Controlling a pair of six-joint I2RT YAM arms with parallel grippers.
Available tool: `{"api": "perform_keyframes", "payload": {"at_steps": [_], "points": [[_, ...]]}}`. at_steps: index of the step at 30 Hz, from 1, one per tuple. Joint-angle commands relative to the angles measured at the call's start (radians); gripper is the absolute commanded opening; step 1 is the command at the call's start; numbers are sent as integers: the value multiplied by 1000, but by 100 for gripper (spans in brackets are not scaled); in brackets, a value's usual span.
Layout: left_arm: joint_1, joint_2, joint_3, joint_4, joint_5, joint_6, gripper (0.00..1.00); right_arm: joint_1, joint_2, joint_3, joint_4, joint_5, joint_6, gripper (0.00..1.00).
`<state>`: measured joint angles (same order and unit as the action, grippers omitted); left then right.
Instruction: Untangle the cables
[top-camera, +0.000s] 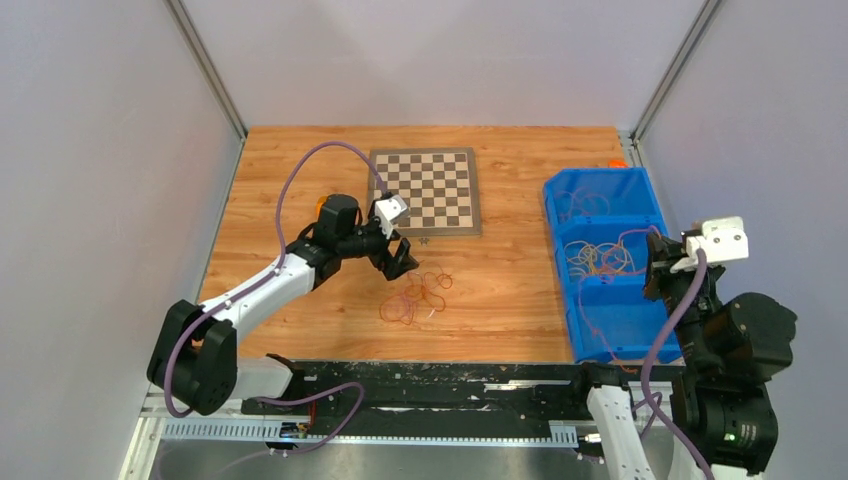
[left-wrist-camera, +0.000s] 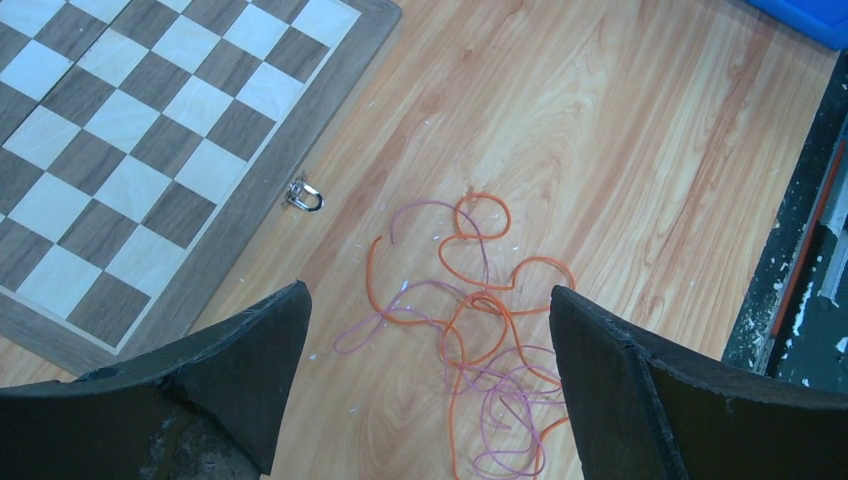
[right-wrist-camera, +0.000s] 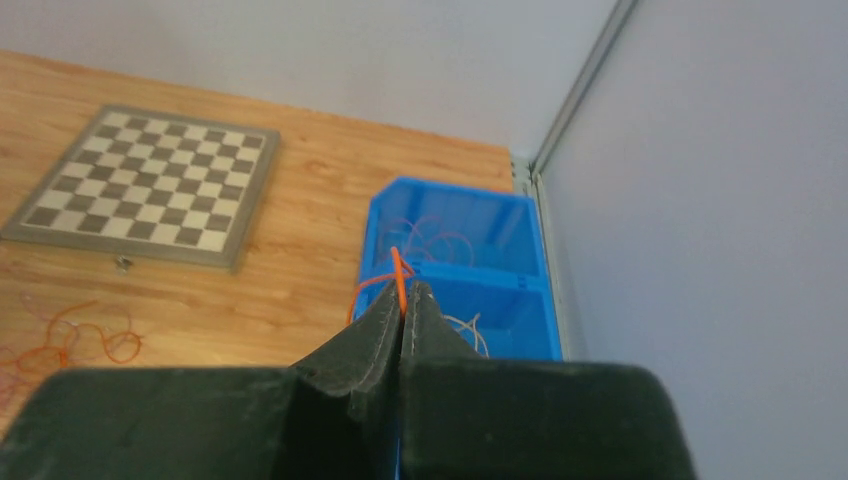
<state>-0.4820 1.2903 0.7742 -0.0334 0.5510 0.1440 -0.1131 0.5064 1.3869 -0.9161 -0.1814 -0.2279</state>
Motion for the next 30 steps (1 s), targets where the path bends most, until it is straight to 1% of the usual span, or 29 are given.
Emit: {"api": "perform_keyframes", "payload": {"at_steps": [1, 3, 7, 10, 12, 15, 20, 22, 27, 30], "points": [[1, 12, 40, 27, 33, -14, 97, -5, 13, -36, -11, 109, -25, 0], [1, 6, 32, 54, 30, -14, 97, -4, 26, -46, 3, 97, -18, 0], [1, -14, 6, 77, 27, -27, 98, -5, 64, -53, 24, 129, -1, 0], [1, -24, -18, 91, 21, -29, 98, -5, 106, -9, 51, 39, 14, 0], [0, -27, -30, 100, 17, -31, 98, -5, 134, 10, 64, 37, 6, 0], [1, -29, -37, 113, 11, -39, 98, -5, 162, -7, 62, 119, -50, 0], [1, -21, -39, 128, 1, -43, 98, -5, 161, -39, 53, 260, -225, 0], [1, -14, -38, 129, -1, -41, 98, -5, 173, 1, 43, 290, -257, 0], [1, 4, -25, 127, 0, -41, 98, -4, 224, 144, 10, 320, -266, 0], [1, 26, -12, 127, 4, -45, 98, -5, 230, 143, 9, 374, -303, 0]]}}
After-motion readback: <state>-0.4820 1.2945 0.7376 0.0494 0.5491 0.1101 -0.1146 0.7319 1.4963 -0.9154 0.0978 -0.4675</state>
